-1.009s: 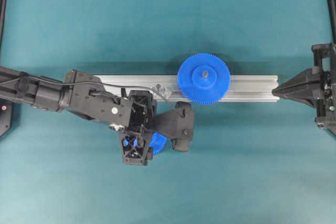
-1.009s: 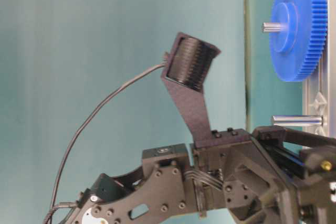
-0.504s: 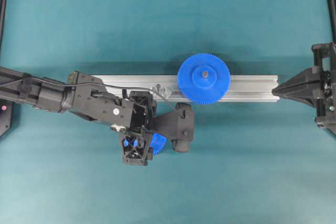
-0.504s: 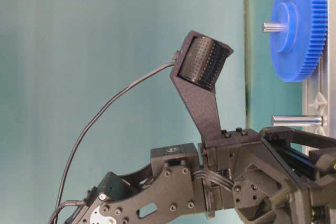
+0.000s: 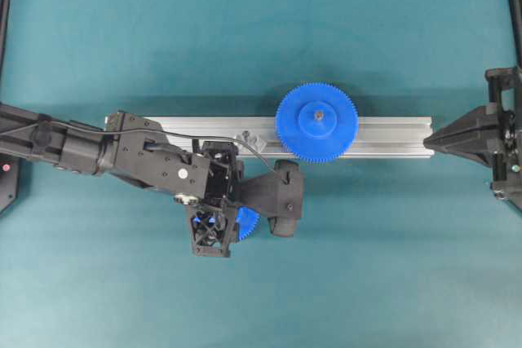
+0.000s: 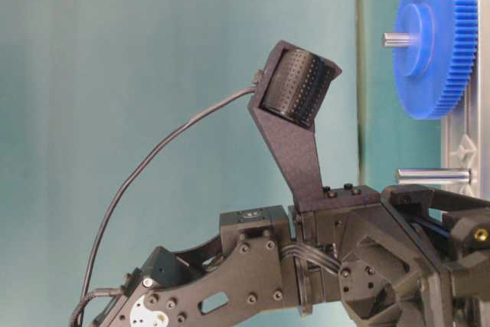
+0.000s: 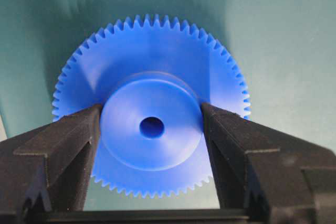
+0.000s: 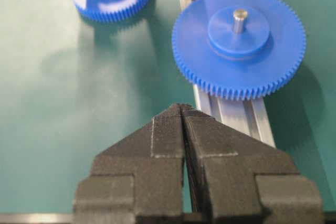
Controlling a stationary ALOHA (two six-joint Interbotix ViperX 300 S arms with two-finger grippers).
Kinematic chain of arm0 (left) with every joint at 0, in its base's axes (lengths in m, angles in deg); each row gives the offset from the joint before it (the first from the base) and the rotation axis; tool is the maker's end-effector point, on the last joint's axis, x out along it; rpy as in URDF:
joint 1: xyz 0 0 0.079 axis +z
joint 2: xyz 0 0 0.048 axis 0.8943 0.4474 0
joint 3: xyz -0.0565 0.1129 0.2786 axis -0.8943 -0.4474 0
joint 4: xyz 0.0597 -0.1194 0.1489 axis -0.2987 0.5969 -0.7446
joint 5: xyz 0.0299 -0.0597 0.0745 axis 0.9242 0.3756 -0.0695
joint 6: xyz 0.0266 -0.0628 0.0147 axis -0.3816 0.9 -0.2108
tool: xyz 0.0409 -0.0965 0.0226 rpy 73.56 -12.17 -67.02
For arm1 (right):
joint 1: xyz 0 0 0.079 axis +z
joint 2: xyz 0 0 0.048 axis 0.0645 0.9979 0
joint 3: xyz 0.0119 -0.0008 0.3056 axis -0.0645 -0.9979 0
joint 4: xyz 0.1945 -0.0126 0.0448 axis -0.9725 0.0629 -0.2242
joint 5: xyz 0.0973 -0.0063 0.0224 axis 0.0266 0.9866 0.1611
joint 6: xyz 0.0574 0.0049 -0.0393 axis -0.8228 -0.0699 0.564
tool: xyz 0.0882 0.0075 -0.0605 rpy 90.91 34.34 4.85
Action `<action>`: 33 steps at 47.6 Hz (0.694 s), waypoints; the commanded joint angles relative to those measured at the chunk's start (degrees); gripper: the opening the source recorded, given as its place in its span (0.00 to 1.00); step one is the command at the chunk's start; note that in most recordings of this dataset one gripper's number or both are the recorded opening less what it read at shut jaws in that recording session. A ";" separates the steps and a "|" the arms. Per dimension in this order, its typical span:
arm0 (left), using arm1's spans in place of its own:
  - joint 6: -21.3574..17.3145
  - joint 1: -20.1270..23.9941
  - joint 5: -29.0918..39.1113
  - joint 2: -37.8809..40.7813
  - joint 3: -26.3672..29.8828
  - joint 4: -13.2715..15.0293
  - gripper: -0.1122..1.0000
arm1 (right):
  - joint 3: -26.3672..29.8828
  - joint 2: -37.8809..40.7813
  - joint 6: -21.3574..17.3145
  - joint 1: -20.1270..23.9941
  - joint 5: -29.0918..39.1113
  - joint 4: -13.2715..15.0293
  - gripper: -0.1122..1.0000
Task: Find the location of the shaft and insert the small gear.
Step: 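Lift the small blue gear off the table with the left gripper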
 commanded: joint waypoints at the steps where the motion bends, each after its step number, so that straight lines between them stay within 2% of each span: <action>1: 0.00 -0.26 0.35 -0.35 -0.09 -0.18 0.68 | 0.44 0.35 -0.70 -0.09 -0.44 -0.09 0.13; 26: -0.70 -0.26 0.53 -2.72 3.34 -0.18 0.68 | 0.44 0.35 -0.70 -0.09 -0.44 -0.09 0.13; 33: -0.88 -0.26 2.72 -3.34 4.39 -0.18 0.68 | 0.44 0.35 -0.70 -0.09 -0.53 -0.09 0.13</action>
